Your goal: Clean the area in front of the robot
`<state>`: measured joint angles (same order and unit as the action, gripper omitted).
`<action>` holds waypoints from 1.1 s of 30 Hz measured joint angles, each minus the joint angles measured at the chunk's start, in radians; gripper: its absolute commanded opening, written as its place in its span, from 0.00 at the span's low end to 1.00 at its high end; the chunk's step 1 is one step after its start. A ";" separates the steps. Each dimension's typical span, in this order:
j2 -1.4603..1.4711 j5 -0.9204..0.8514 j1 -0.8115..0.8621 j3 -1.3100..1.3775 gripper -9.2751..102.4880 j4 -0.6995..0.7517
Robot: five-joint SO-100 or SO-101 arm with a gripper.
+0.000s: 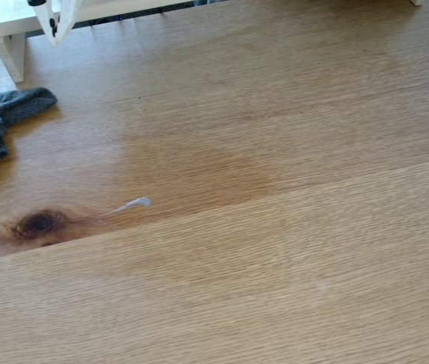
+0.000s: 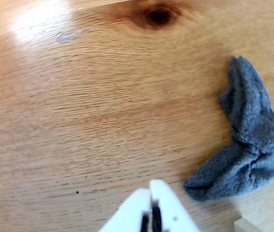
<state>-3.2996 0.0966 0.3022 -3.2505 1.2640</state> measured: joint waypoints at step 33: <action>1.054 -0.126 0.049 0.620 0.32 -0.451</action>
<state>-2.2457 -0.0291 0.3513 -2.6308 0.8130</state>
